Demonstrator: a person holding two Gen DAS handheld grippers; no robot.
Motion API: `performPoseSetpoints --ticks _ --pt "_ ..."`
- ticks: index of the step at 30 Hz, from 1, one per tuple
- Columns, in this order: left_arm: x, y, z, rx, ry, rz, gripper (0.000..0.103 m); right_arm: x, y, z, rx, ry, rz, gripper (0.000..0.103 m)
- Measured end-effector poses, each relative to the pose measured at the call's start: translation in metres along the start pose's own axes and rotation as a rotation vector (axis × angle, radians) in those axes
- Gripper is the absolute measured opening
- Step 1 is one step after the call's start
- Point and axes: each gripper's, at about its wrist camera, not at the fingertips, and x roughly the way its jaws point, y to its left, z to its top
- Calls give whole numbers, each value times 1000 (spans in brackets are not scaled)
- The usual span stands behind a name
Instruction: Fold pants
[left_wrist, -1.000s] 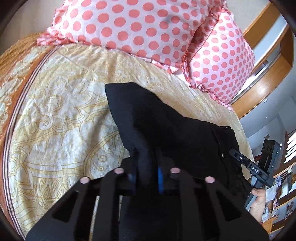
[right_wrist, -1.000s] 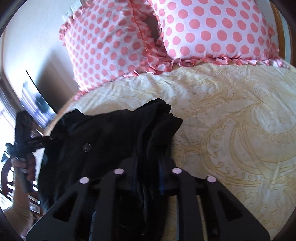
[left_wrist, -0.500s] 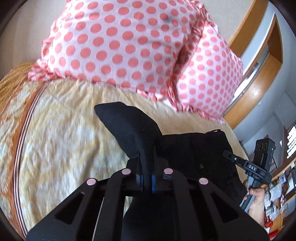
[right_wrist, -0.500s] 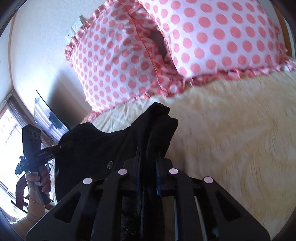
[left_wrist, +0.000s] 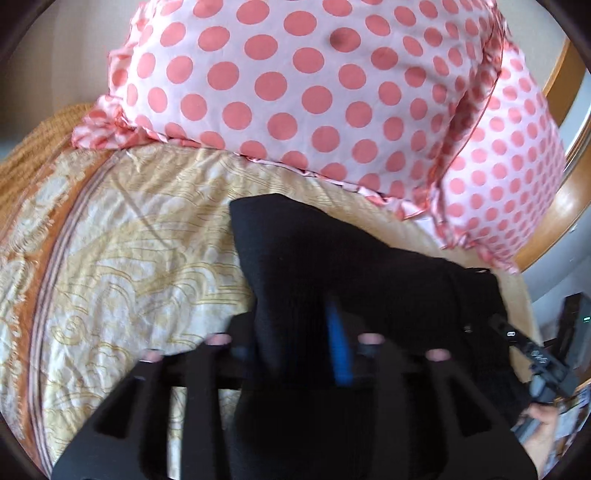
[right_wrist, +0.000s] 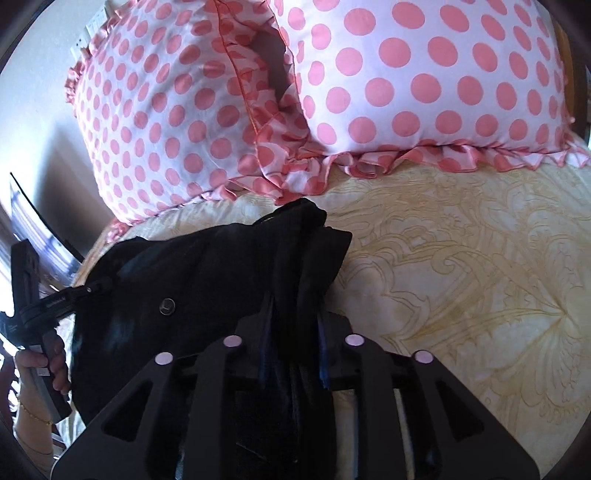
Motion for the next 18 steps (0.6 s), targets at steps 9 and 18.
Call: performPoseSetpoints --ticks 9,18 --pt "-92 -23 -39 131 -174 12 84 -76 47 -36 -220 -188 -117 32" --pt "-59 -75 -117 290 25 33 92 -46 76 -77 -314 2 -172 50"
